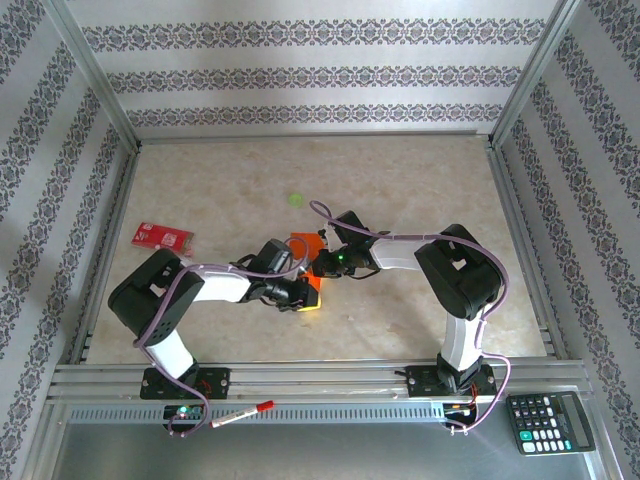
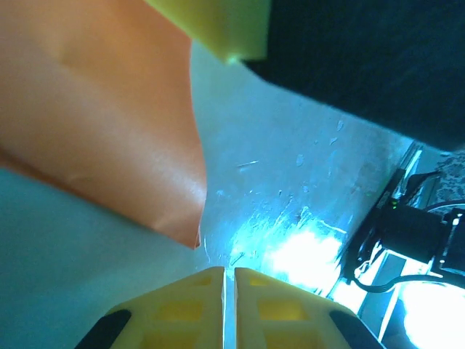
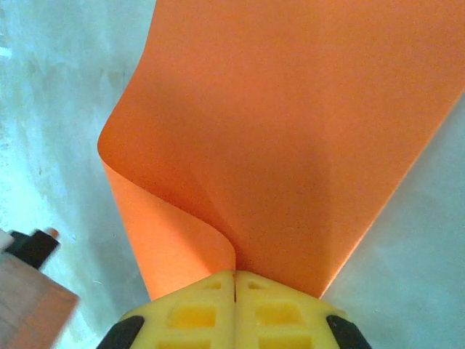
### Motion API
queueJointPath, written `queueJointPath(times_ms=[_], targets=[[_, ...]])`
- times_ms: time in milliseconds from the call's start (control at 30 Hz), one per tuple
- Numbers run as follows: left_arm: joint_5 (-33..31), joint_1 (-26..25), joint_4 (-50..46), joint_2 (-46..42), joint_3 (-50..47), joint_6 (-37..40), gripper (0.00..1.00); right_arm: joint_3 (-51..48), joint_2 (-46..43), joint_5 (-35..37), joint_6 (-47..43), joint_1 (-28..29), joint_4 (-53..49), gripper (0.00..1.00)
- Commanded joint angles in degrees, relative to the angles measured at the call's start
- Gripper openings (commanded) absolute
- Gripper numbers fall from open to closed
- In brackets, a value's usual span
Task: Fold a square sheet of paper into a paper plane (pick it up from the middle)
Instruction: Third fold the triangle at the center of the table.
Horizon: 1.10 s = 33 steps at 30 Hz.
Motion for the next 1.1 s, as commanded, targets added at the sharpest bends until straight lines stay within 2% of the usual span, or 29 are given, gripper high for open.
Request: queueJointPath(times_ms=[0,333,900,1067], targets=[[1.2,2.9,5.7,-1.9,-1.3,-3.8,0.11,-1.2,3.4,5.1,0.1,-0.5,-5.1,0.01],[-2.6,4.7,3.5,1.3,2.2,-3.0,0.06,-1.1,3.8,4.9,0.0,-0.5,-4.9,0.01],[-6.0,3.9,-6.0,5.6,4.2,3.5,0.06,-1.5,3.3,5.0,0.2,-0.6,-4.9,0.01],[-4.2,3.5,-2.8,4.1,3.1,2.5,0.09,-1.7,3.4,5.0,0.2,-0.7,-5.0,0.01]])
